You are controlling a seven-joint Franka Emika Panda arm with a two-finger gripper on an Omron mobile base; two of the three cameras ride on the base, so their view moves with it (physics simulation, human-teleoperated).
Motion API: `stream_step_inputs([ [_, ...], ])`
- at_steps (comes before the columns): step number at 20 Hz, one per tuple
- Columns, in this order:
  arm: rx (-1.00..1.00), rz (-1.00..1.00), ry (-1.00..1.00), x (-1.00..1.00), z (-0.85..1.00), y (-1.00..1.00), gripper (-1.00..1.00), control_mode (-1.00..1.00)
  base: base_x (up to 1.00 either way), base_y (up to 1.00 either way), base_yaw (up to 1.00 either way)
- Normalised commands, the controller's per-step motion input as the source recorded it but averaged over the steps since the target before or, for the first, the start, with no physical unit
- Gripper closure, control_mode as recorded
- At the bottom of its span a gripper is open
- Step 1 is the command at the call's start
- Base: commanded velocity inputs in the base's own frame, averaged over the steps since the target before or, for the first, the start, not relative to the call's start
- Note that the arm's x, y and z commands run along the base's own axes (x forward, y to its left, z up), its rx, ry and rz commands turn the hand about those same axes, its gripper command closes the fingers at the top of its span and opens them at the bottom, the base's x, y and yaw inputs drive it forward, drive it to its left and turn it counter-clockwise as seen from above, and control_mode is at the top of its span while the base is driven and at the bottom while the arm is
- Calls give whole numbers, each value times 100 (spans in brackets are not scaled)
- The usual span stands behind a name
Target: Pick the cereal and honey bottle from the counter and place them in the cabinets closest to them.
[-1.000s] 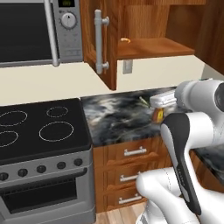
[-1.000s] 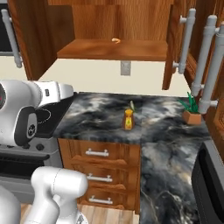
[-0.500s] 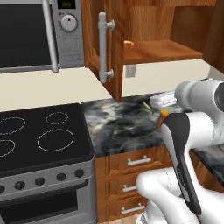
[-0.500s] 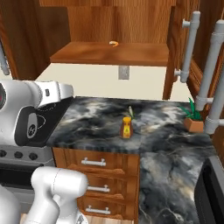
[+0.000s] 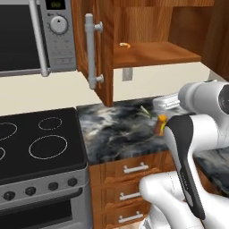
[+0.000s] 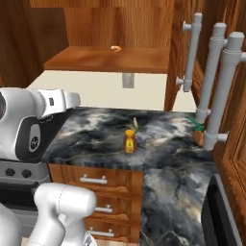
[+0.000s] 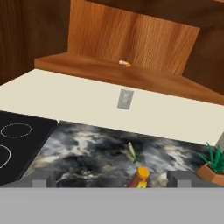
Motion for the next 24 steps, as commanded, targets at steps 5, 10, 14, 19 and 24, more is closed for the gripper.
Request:
stream_step_inputs([
  [5,0,0,0,0,0,0,-100,100,27,-29,0],
  [10,0,0,0,0,0,0,-100,100,36,-15,0],
  [14,0,0,0,0,0,0,-100,100,18,-8,0],
  [19,0,0,0,0,0,0,-100,100,7,0,0],
  [24,0,0,0,0,0,0,-100,100,12,0,0],
])
